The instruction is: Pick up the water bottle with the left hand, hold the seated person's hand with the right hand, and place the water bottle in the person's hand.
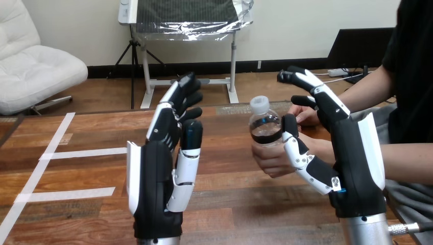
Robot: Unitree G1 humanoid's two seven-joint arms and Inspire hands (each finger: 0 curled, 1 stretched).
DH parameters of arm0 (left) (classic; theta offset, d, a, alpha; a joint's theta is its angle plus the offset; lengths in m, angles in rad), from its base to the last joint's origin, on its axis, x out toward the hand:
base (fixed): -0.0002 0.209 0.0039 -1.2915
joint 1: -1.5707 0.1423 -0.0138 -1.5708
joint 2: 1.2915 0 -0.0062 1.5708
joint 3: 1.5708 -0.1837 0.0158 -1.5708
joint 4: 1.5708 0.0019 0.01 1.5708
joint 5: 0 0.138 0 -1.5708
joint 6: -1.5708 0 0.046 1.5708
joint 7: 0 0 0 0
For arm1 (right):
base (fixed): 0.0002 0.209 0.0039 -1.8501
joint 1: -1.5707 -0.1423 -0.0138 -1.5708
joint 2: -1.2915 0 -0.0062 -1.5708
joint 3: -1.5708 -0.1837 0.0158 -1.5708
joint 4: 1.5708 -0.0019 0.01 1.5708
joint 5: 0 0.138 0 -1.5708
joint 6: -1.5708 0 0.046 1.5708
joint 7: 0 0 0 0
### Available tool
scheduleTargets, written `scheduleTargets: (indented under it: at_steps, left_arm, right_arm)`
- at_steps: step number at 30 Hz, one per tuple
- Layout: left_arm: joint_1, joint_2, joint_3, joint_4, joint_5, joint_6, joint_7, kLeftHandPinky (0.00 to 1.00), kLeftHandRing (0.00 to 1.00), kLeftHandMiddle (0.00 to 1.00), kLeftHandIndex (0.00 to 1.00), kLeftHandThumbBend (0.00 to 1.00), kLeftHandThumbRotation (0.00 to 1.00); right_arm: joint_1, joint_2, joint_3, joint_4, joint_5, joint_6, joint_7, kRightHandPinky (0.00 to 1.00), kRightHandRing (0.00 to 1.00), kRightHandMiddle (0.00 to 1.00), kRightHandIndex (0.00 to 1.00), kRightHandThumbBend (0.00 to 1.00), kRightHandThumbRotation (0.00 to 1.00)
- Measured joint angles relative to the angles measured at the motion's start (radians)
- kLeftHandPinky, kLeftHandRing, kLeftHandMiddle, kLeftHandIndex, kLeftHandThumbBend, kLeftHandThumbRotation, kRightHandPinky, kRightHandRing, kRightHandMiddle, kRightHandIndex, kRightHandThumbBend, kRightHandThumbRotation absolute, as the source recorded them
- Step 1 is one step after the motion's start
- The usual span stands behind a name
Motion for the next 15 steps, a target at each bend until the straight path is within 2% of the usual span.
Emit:
scheduleTargets:
  at_steps: [15]
  left_arm:
    - [0.022,0.037,0.002,-0.002,0.031,-0.013,0.053,0.72,0.8,0.84,0.84,0.41,0.92]
  right_arm:
    - [0.001,0.002,0.002,0.015,0.001,-0.006,0.001,0.75,0.83,0.84,0.74,0.09,0.0]
